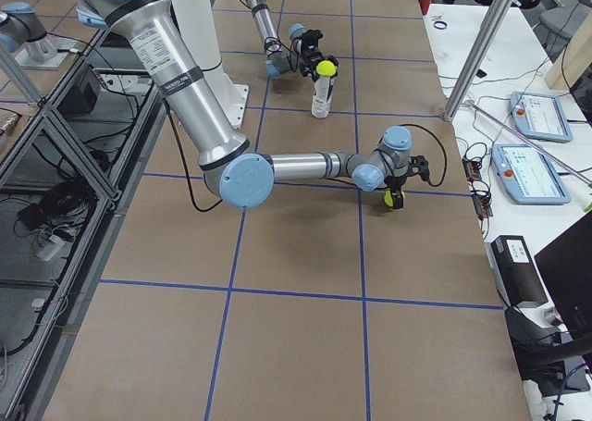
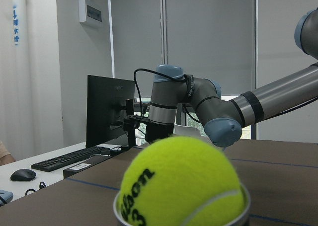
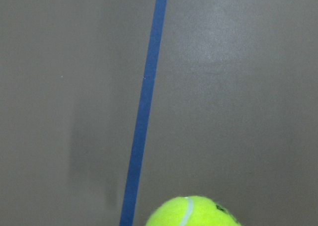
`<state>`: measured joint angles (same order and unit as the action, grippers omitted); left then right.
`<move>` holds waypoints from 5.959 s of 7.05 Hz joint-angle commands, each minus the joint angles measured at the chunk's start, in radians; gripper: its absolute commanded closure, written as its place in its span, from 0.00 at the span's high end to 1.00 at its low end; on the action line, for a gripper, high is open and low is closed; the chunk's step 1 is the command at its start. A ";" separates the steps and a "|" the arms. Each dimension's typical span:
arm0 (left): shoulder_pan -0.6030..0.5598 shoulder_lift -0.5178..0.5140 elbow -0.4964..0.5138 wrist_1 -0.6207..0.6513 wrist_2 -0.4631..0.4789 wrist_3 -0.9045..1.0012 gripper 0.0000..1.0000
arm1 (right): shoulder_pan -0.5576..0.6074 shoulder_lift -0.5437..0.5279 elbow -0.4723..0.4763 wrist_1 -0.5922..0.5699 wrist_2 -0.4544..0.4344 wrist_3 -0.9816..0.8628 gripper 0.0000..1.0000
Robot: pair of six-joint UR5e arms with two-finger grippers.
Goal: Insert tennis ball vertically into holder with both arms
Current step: 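Lower the right gripper and grasp the second yellow tennis ball, then carry the yellow ball with the right gripper above the can opening, then lower the ball into the can and open the right gripper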
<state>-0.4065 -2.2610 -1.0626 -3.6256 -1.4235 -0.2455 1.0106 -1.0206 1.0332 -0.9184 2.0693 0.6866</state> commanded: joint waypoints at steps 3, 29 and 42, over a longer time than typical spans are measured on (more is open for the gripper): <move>0.000 0.000 0.001 0.001 0.000 0.000 0.98 | 0.025 0.007 0.031 -0.008 -0.002 -0.001 0.00; 0.014 -0.008 0.000 0.041 0.002 0.002 0.98 | -0.427 0.349 0.823 -1.018 -0.211 0.608 0.00; 0.015 -0.002 -0.002 0.041 0.002 0.002 0.98 | -0.458 0.352 0.817 -1.027 -0.238 0.608 0.99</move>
<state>-0.3912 -2.2637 -1.0646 -3.5849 -1.4220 -0.2439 0.5542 -0.6701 1.8484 -1.9451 1.8318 1.2947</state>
